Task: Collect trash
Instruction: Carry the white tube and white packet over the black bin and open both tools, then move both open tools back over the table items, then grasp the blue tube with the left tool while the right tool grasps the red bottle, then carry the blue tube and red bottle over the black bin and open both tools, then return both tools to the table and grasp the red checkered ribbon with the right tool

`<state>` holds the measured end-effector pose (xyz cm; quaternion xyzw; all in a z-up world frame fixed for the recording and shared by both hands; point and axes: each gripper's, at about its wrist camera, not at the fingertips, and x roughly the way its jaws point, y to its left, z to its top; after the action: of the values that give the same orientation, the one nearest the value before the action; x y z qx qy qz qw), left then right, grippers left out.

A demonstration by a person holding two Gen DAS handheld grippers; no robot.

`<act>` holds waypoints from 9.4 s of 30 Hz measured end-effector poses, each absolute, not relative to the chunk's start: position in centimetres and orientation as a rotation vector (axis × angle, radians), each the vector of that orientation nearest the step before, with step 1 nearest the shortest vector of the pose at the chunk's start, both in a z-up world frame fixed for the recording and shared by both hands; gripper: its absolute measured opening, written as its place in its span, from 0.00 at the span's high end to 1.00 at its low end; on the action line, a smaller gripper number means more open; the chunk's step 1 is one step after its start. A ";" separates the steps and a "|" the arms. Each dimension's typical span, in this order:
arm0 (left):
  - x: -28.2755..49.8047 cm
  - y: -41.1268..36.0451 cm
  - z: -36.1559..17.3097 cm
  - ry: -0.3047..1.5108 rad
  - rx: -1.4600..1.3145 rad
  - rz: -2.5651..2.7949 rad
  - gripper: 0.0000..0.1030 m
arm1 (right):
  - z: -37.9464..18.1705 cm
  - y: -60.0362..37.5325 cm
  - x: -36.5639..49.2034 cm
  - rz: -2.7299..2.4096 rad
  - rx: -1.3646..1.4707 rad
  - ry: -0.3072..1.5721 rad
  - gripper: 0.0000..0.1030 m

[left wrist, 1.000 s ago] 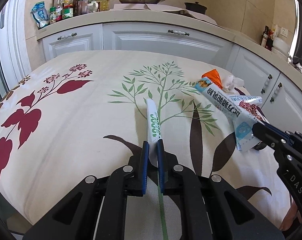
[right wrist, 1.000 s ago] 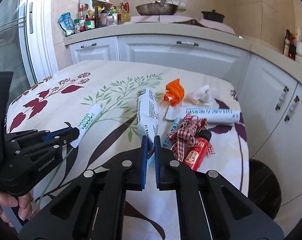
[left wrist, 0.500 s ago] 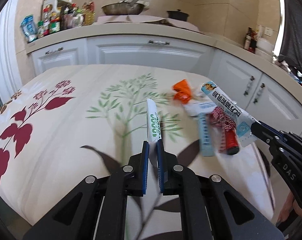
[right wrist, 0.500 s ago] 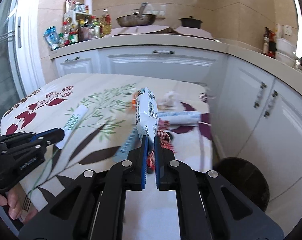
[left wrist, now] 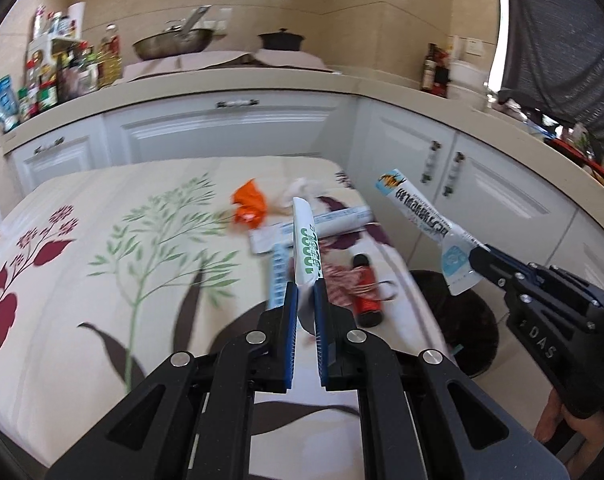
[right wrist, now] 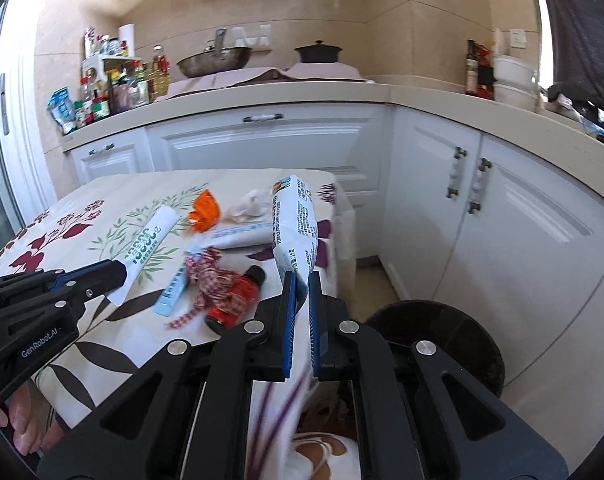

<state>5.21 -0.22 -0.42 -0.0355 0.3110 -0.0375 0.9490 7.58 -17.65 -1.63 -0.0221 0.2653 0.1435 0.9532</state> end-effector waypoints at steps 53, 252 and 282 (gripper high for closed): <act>12.3 -18.0 -2.3 0.649 0.073 -0.291 0.59 | -6.0 -34.1 11.4 -0.023 0.144 0.577 0.74; 12.5 -10.2 -0.8 0.645 -0.036 -0.154 0.33 | -4.5 -27.0 13.4 0.155 0.094 0.588 0.56; 8.0 8.9 -3.2 0.701 -0.128 0.206 0.32 | -4.2 -7.4 14.3 0.499 -0.201 0.735 0.47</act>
<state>7.96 8.86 -3.19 -0.0625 0.3423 0.1006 0.9321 14.28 -7.39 -4.22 -0.0969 0.3551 0.2408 0.8981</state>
